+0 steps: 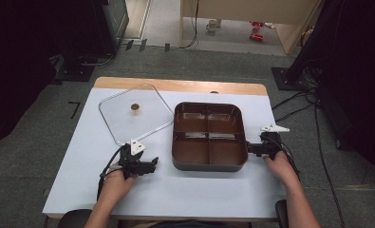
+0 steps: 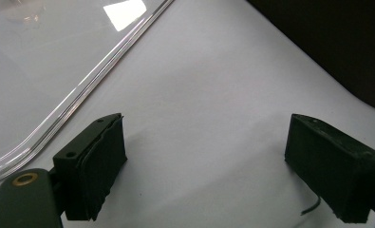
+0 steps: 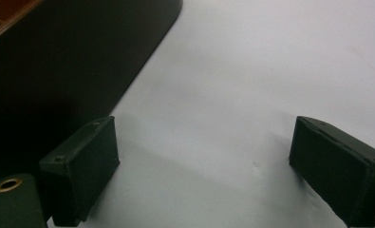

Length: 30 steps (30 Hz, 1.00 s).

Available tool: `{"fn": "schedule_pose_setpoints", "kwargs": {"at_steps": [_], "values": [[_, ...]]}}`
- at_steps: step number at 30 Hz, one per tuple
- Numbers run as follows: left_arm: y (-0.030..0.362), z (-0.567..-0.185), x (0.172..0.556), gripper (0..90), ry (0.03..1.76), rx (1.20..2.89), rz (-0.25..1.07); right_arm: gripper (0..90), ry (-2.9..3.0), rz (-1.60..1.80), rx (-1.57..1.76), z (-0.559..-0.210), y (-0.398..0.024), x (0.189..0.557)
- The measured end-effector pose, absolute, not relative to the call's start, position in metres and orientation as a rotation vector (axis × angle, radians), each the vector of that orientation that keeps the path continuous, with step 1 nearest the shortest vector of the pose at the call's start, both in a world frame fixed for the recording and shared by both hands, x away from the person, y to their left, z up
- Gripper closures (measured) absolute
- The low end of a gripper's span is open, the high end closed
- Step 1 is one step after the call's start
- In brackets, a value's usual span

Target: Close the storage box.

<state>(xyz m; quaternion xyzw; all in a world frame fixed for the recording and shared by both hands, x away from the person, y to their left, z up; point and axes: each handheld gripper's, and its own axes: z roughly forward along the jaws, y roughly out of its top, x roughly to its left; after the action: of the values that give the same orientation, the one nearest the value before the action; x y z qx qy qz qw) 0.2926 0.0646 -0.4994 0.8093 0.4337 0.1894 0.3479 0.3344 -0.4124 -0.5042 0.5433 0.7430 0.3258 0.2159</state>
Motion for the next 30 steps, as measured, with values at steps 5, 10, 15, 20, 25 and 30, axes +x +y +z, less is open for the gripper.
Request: {"fn": "schedule_pose_setpoints", "kwargs": {"at_steps": [5,10,15,20,25,30], "values": [[0.0650,-0.4994,0.2928,13.2,1.126,2.097,0.487,8.6,2.060,0.902,1.505,-0.5042,-0.4123,0.3344],[0.0646,-0.4994,0.2927,13.2,1.125,2.099,0.490,8.6,2.060,0.902,1.504,-0.5042,-0.4122,0.3344],[0.0647,-0.4994,0.2928,13.2,1.126,2.098,0.489,8.6,2.060,0.901,1.504,-0.5042,-0.4122,0.3343],[0.0647,-0.4994,0.2930,13.2,1.125,2.099,0.489,8.6,2.060,0.901,1.504,-0.5042,-0.4121,0.3343],[0.0628,-0.4974,0.2941,13.2,1.148,2.113,0.482,8.6,2.060,0.902,1.504,-0.5042,-0.4122,0.3343],[0.0588,-0.4912,0.3006,13.2,1.181,2.180,0.445,8.6,2.060,0.901,1.504,-0.5042,-0.4122,0.3344]]}}
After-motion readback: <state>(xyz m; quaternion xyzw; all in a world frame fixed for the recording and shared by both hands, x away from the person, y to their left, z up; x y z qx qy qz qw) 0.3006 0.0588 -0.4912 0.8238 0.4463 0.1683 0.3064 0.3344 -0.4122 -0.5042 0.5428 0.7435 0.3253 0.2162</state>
